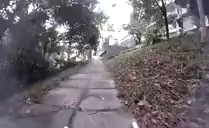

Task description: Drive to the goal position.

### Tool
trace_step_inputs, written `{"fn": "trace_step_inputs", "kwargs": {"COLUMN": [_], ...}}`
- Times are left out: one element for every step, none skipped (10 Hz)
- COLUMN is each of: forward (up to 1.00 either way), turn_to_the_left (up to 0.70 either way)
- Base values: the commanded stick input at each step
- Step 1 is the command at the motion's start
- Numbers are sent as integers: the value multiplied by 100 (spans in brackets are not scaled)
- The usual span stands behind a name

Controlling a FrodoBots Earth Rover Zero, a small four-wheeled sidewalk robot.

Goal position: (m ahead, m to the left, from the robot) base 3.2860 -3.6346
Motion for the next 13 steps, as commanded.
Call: {"fn": "trace_step_inputs", "kwargs": {"forward": [70,70,70,70,70,70,70,70,70,70,70,70,70], "turn_to_the_left": [3,3,3,3,3,3,3,3,3,3,3,3,3]}}
